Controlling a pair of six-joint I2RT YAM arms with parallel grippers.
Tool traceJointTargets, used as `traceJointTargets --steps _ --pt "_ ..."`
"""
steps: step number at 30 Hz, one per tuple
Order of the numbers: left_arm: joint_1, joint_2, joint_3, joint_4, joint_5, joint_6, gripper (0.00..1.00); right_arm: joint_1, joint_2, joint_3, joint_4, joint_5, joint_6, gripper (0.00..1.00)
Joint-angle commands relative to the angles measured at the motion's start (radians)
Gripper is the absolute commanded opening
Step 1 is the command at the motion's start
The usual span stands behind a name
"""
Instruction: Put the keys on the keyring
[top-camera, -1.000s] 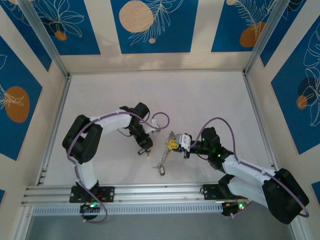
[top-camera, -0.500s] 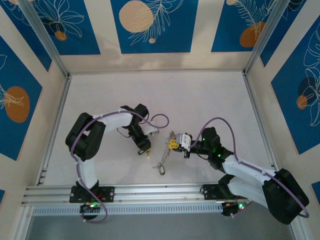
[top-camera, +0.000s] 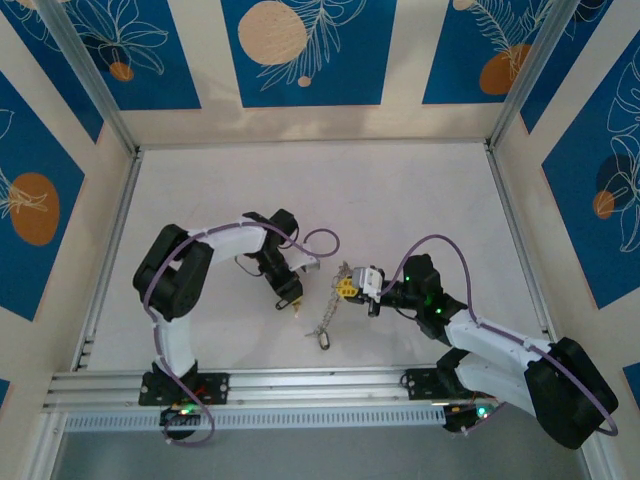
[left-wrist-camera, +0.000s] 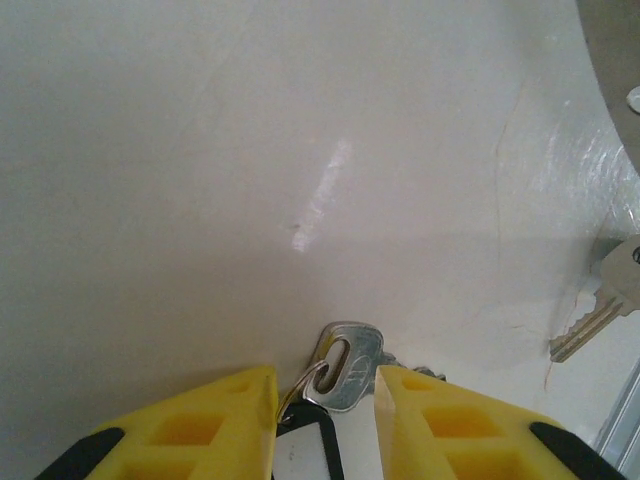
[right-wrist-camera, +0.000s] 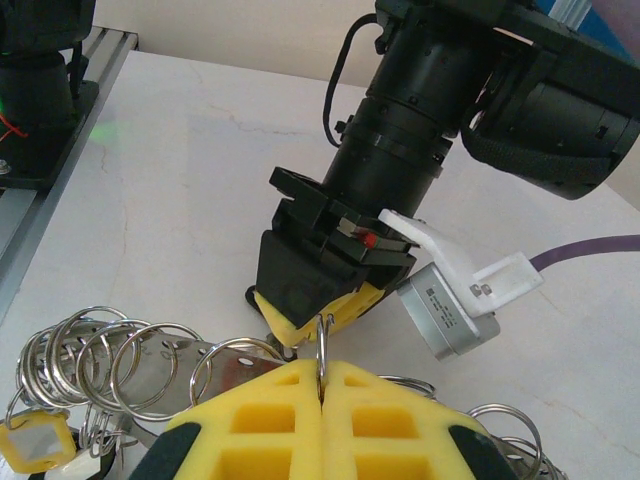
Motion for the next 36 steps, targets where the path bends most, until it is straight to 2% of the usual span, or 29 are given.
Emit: traceJointTargets --steps 1,5,17,30,36 --pt "0.0 0.01 -0.006 -0.036 0.033 0.022 0.29 -0.006 -0.012 0.002 0.033 -0.012 0.007 0.0" --pt "0.0 0.004 -0.008 -0.038 0.021 0.02 0.26 -0.007 -0.012 0.001 0.036 -0.015 0.008 0.0" --pt "0.014 -0.033 -0.037 -0.024 -0.033 0.007 0.26 -0.007 -0.017 -0.001 0.036 -0.014 0.009 0.0" --pt "0.033 -0.068 -0.049 -0.008 -0.041 -0.009 0.26 -0.007 -0.021 -0.003 0.036 -0.015 0.012 0.0" --pt "0.033 -0.066 -0.053 -0.009 -0.028 -0.007 0.24 -0.007 -0.021 -0.003 0.038 -0.016 0.012 0.0"
